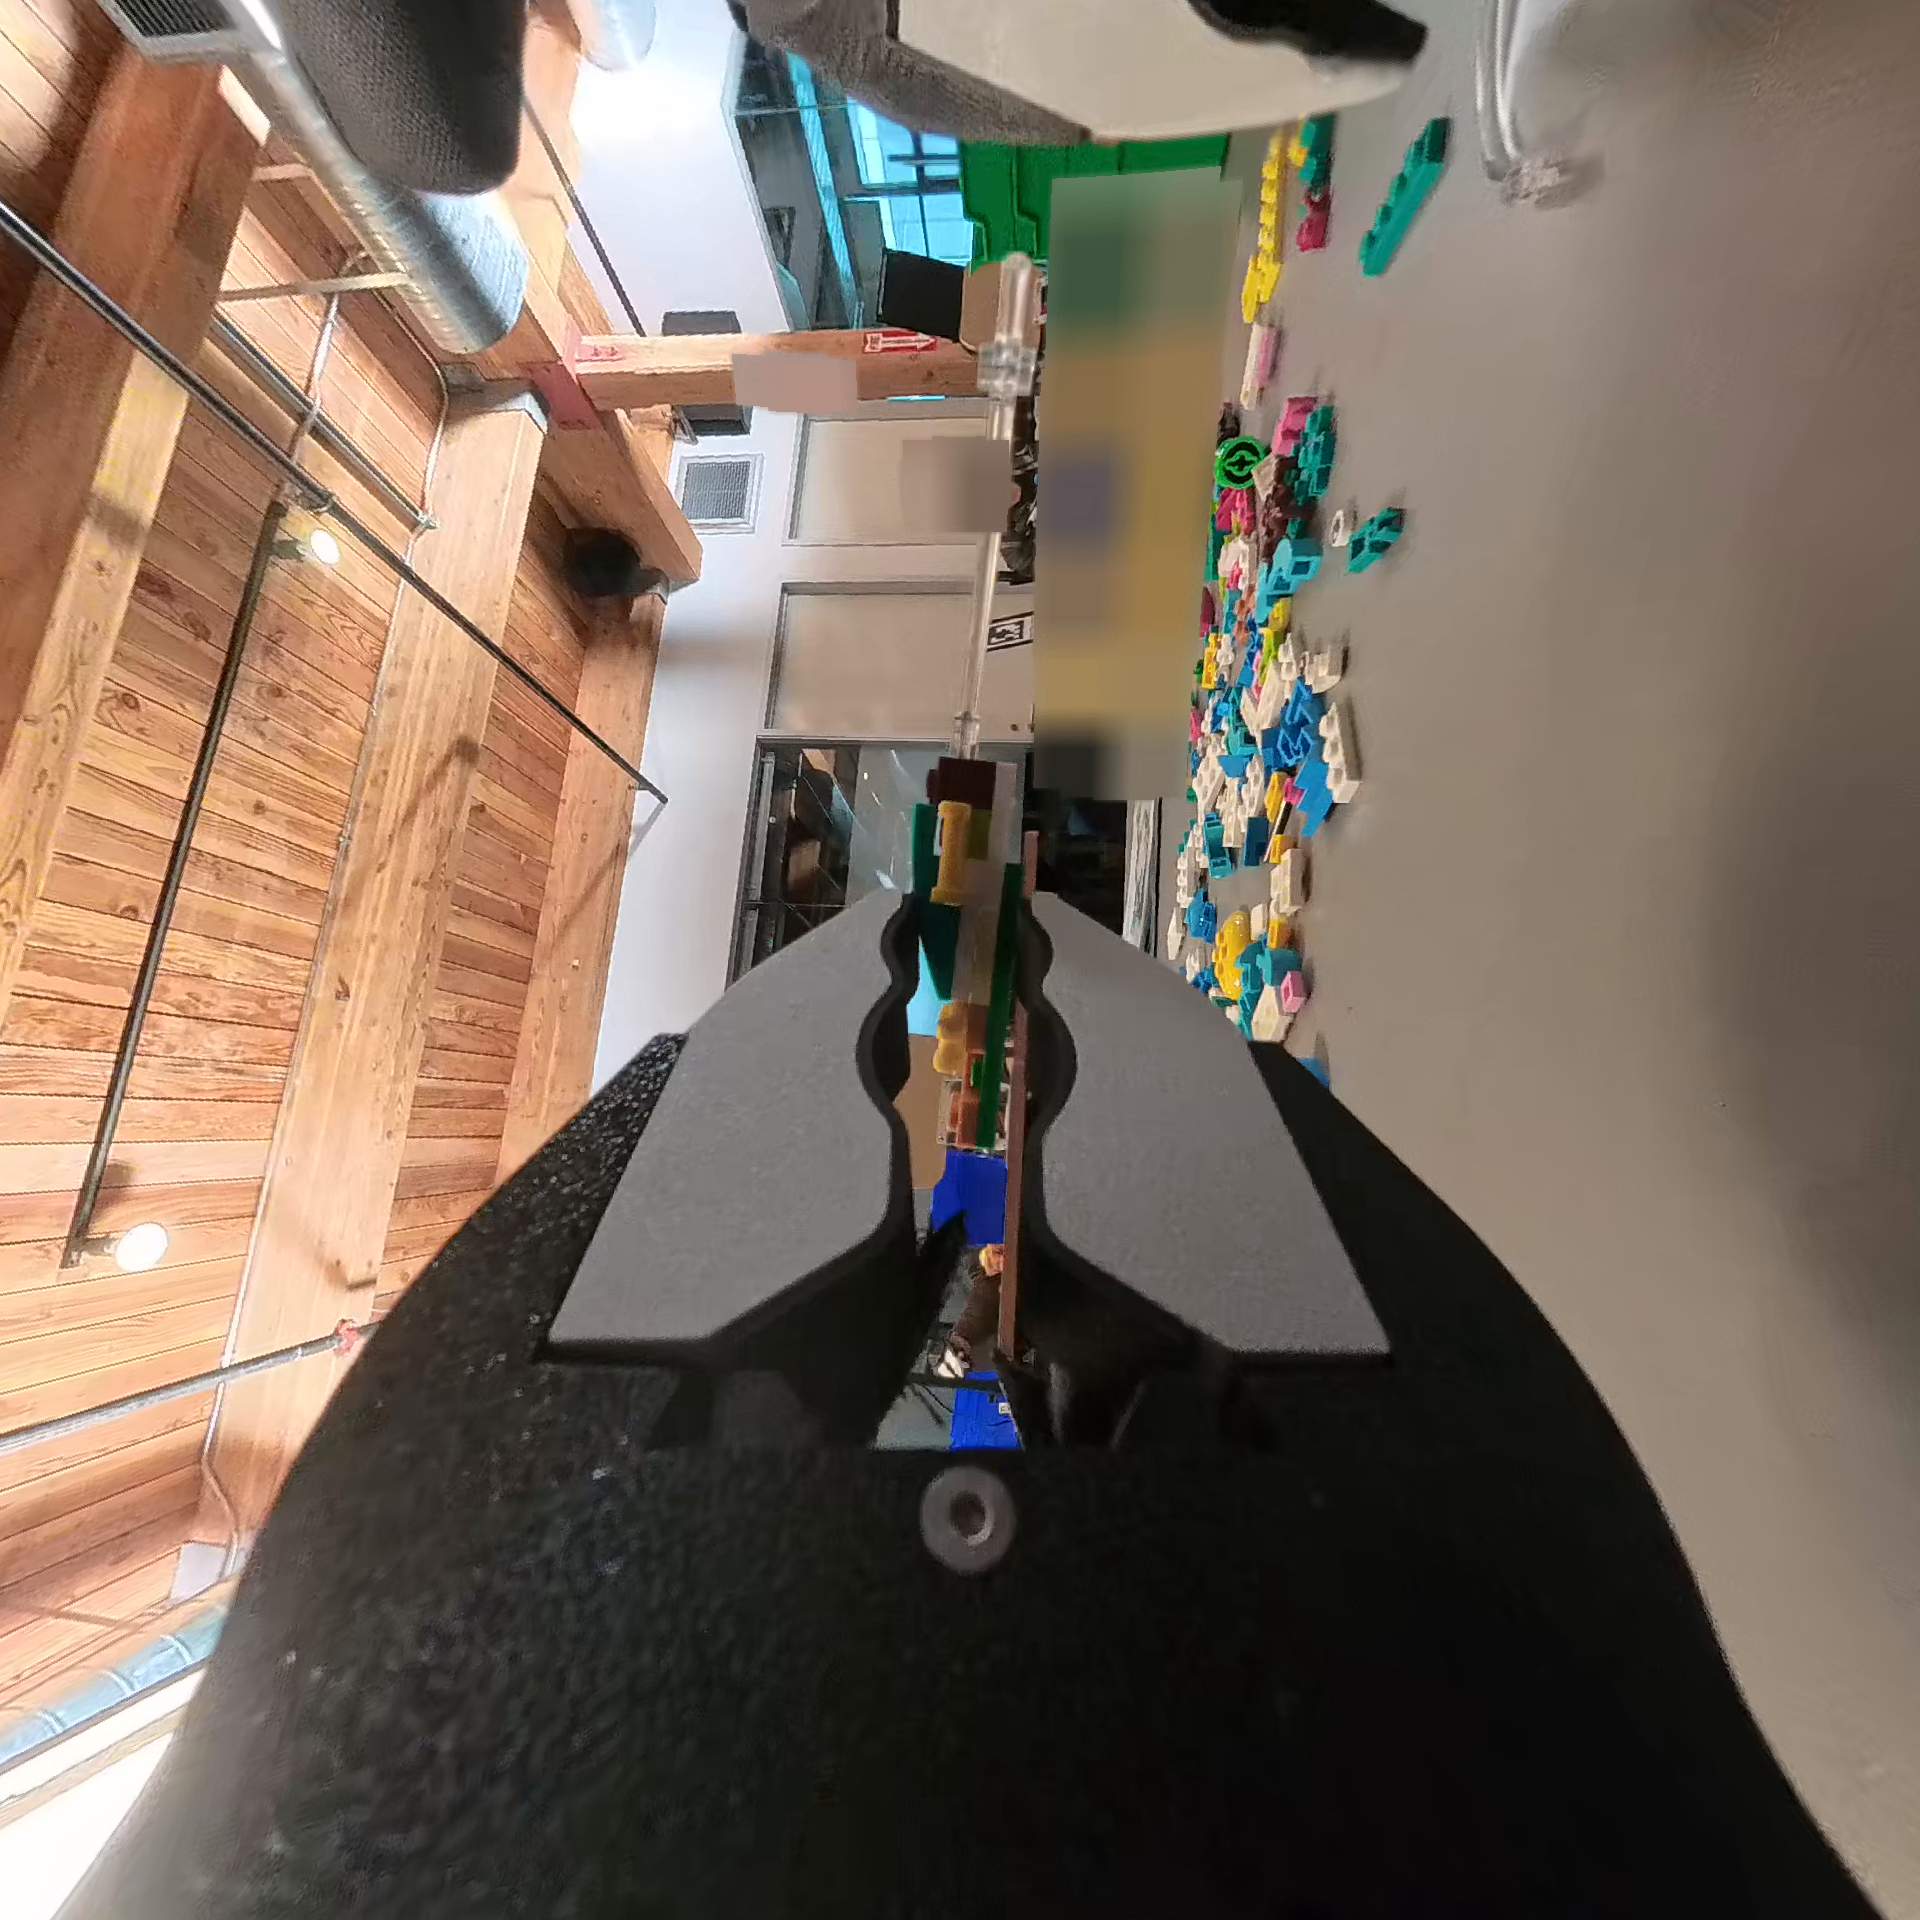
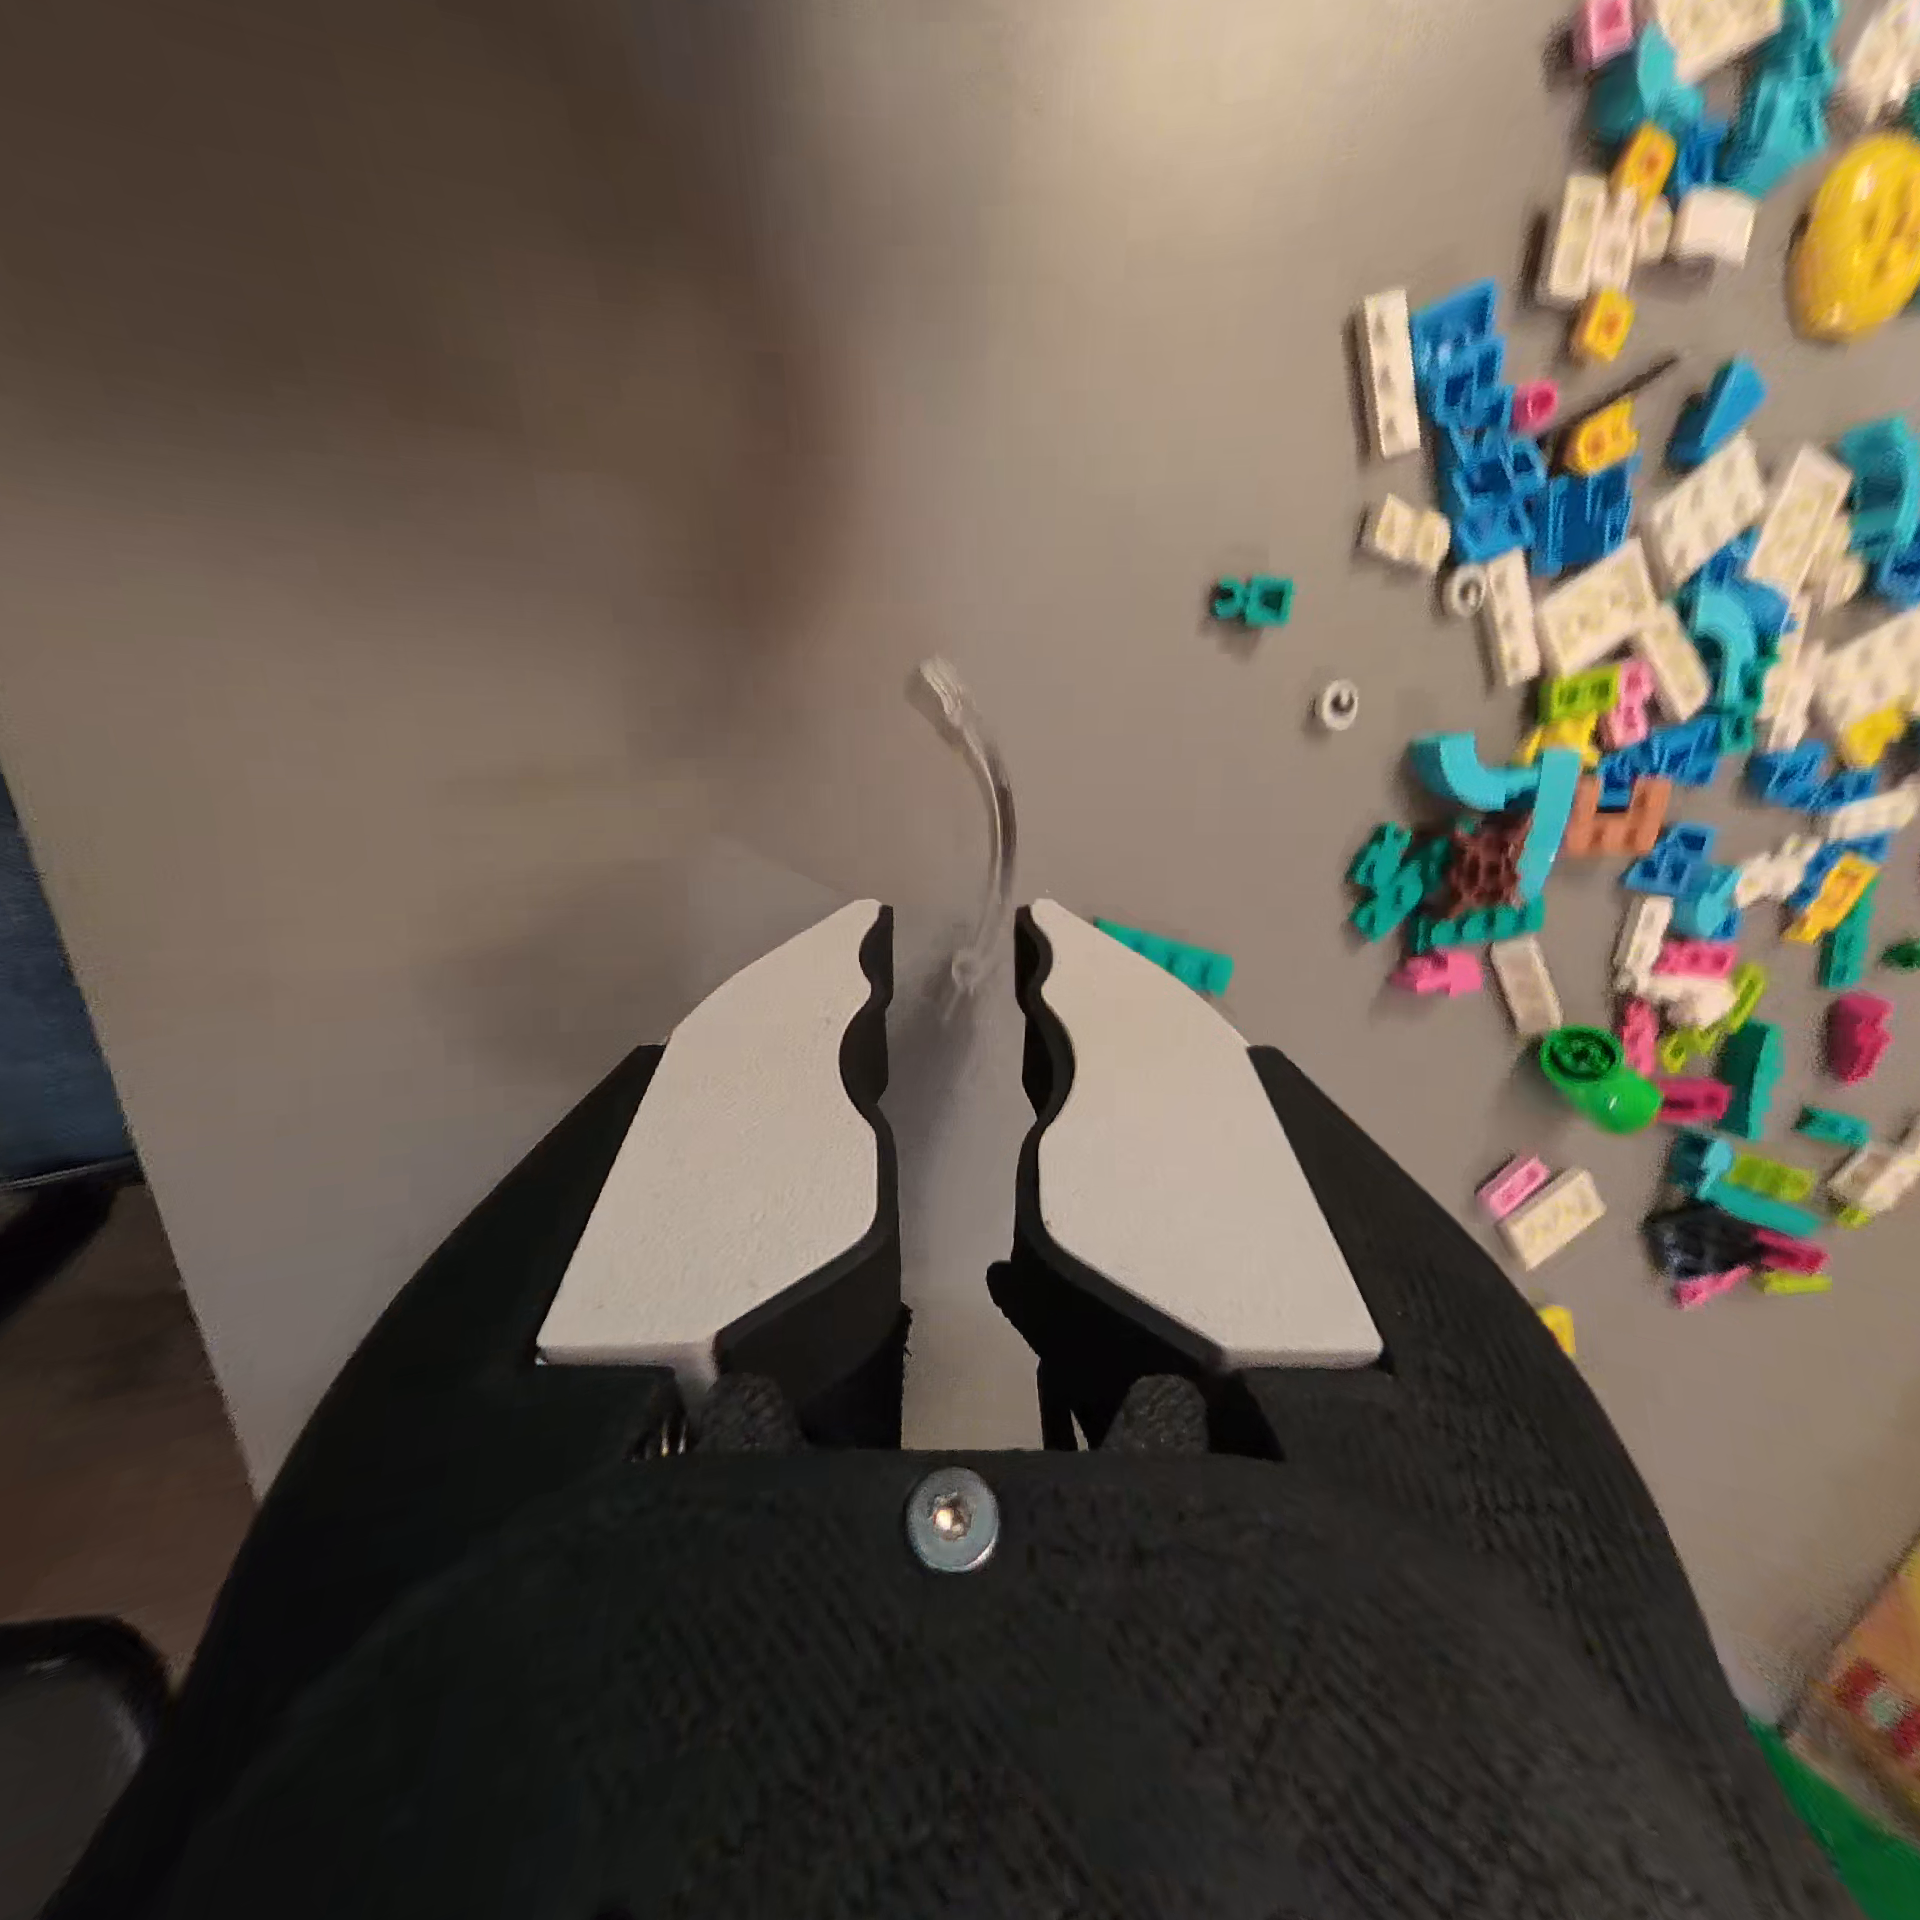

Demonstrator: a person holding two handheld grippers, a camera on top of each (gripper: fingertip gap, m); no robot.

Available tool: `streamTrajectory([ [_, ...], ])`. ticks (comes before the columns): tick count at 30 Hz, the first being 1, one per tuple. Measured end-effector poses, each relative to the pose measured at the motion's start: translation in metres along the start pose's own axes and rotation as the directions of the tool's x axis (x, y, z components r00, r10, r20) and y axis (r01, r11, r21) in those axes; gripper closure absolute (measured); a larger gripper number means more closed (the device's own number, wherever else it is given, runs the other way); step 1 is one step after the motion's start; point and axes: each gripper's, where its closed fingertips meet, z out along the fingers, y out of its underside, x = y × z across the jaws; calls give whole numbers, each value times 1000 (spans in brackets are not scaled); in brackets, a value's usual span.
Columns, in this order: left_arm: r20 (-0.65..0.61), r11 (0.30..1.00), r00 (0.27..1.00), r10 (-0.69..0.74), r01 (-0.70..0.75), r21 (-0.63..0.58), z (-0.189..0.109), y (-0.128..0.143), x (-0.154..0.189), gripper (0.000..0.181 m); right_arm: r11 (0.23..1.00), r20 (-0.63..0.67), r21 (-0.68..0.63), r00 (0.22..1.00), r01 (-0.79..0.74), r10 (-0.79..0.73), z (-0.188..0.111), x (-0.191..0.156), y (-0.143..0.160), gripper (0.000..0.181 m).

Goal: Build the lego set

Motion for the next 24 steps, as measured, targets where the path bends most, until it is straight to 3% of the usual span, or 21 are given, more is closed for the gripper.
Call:
streamTrajectory([
  [4, -35, 1000, 999, 9, -9, 5, 2, -2, 6, 165, 992, 26, 8, 992, -123, 122, -1, 0, 19, 161],
  [10, -54, 1000, 998, 20, -19, 17, 2, -5, 11, 165, 947, 129, 54, 943, -316, 308, 2, -2, 19, 180],
  [12, -49, 1000, 999, 23, -22, 22, 1, -7, 10, 165, 921, 197, 24, 905, -388, 376, -1, -6, 17, 180],
  [14, -53, 999, 998, 20, -19, 27, 1, -8, 10, 165, 869, 331, -69, 811, -490, 483, -9, -17, 16, 180],
  [16, -58, 999, 998, 18, -16, 33, 1, -9, 11, 165, 785, 462, -275, 640, -556, 615, -23, -34, 23, 180],
  [18, -61, 999, 998, 16, -13, 37, 0, -10, 11, 165, 713, 462, -490, 544, -502, 700, -37, -45, 42, 180],
  [21, -53, 999, 999, 8, -6, 39, 0, -10, 8, 165, 491, 314, -813, 475, -313, 822, -67, -59, 80, 180],
  [24, -47, 1000, 999, -10, 11, 27, -1, -6, 6, 165, 223, 131, -967, 515, -121, 847, -95, -57, 105, 180],
])
